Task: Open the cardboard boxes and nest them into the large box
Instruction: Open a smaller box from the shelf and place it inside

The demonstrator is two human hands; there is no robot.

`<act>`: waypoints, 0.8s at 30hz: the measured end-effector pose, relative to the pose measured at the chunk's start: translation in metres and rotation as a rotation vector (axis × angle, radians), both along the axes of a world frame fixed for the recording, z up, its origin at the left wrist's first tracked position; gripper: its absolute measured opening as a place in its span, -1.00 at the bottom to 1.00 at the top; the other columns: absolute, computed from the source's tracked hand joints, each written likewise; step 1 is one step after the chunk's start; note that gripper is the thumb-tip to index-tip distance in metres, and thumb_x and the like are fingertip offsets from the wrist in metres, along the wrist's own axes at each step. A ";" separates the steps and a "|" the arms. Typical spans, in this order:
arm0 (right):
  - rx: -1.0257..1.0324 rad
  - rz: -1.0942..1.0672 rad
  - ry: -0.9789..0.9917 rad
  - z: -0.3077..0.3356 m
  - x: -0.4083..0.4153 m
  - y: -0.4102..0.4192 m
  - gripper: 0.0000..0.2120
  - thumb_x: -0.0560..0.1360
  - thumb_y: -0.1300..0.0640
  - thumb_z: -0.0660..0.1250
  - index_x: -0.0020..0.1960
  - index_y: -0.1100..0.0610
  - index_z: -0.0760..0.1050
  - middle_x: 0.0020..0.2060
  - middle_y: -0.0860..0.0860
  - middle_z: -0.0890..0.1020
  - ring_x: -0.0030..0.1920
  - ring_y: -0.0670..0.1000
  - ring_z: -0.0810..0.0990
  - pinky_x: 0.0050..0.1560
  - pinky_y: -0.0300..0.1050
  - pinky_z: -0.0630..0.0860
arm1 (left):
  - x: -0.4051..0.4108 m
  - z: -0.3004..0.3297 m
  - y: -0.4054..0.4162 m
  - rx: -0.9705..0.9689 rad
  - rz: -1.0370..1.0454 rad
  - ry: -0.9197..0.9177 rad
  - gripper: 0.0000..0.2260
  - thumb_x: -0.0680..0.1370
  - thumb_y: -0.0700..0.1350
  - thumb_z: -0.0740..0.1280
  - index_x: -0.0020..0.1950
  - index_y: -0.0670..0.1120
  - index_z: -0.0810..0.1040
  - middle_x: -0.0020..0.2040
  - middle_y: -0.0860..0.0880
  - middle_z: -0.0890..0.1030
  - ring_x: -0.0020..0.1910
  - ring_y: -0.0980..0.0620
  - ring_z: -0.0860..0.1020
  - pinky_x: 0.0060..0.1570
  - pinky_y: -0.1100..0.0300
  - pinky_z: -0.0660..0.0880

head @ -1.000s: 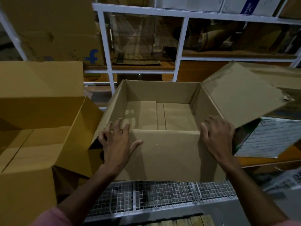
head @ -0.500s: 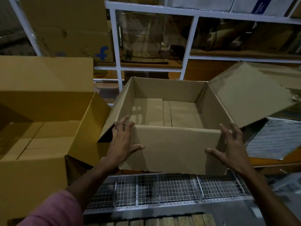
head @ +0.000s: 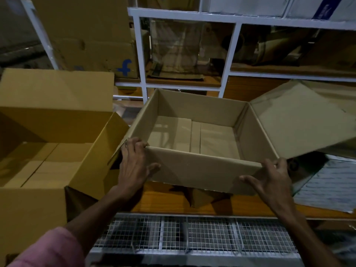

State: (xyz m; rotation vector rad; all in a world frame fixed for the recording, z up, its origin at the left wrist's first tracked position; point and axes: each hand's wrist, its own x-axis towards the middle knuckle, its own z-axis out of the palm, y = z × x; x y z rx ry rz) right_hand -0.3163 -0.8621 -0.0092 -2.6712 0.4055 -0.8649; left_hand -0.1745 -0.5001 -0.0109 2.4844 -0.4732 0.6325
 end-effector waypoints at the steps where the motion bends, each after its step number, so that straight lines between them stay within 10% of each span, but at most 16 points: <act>1: 0.008 0.007 -0.013 0.004 -0.001 0.003 -0.38 0.23 -0.05 0.66 0.11 0.25 0.52 0.06 0.21 0.40 -0.08 0.07 0.39 -0.14 -0.04 0.50 | -0.001 0.006 0.004 0.004 -0.002 -0.024 -0.25 0.30 0.02 0.66 0.29 -0.03 0.26 0.37 -0.14 0.27 0.31 -0.18 0.31 0.16 -0.11 0.52; 19: -0.043 -0.006 -0.296 0.110 0.015 0.182 -0.34 0.21 -0.16 0.54 0.09 0.29 0.51 0.07 0.26 0.40 -0.04 0.30 0.46 -0.15 0.24 0.58 | 0.021 0.136 0.186 -0.048 -0.026 -0.407 -0.29 0.27 -0.01 0.65 0.27 -0.14 0.37 0.27 -0.25 0.40 0.22 -0.26 0.40 0.16 -0.04 0.43; 24: -0.046 -0.039 -0.350 0.114 0.024 0.297 -0.36 0.19 -0.03 0.64 0.09 0.34 0.55 0.03 0.28 0.42 -0.07 0.22 0.44 -0.16 -0.03 0.42 | 0.030 0.150 0.291 -0.037 -0.013 -0.449 -0.32 0.28 -0.06 0.64 0.28 -0.20 0.41 0.29 -0.29 0.40 0.25 -0.31 0.40 0.18 -0.04 0.41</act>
